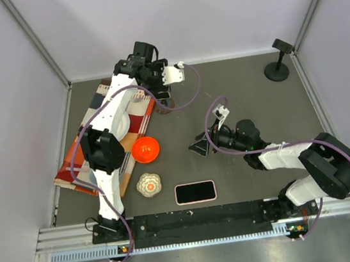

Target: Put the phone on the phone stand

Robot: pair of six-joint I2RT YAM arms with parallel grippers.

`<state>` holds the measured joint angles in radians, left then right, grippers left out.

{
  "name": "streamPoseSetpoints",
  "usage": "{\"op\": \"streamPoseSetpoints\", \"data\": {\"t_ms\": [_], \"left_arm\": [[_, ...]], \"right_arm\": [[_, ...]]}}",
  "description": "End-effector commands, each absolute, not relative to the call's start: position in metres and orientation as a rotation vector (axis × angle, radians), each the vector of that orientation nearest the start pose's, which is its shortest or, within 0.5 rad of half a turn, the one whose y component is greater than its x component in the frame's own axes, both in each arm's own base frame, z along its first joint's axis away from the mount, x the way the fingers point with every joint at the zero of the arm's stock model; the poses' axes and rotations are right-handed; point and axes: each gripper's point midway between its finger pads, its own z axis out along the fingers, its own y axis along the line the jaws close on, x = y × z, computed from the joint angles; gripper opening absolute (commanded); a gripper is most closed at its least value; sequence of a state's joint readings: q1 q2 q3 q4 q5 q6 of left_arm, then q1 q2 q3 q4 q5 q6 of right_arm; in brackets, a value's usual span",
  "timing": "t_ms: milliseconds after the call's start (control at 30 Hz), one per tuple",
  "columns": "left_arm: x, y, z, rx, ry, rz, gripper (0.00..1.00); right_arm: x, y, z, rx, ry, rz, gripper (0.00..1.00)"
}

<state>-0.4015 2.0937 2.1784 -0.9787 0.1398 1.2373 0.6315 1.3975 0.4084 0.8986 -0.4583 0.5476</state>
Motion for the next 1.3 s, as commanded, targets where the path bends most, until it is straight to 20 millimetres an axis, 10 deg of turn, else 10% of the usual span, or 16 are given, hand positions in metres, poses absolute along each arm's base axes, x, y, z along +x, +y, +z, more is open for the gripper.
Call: {"op": "streamPoseSetpoints", "data": {"t_ms": [0,133,500,967,1267], "left_arm": [[0.518,-0.201,0.229,1.8,1.576,0.243,0.78],[0.528,-0.204,0.234,1.765,1.552,0.271,0.92],[0.541,-0.203,0.231,1.757,1.529,0.304,0.92],[0.547,-0.208,0.197,1.802,1.564,0.227,0.65],[0.555,-0.204,0.193,1.794,1.557,0.248,0.65]], "right_arm": [[0.254,0.306,0.169,-0.468,1.664,1.267,0.79],[0.254,0.306,0.17,-0.47,1.664,1.27,0.79],[0.253,0.309,0.169,-0.48,1.664,1.28,0.79],[0.254,0.309,0.169,-0.477,1.666,1.28,0.79],[0.255,0.31,0.169,-0.479,1.669,1.285,0.79]]}}
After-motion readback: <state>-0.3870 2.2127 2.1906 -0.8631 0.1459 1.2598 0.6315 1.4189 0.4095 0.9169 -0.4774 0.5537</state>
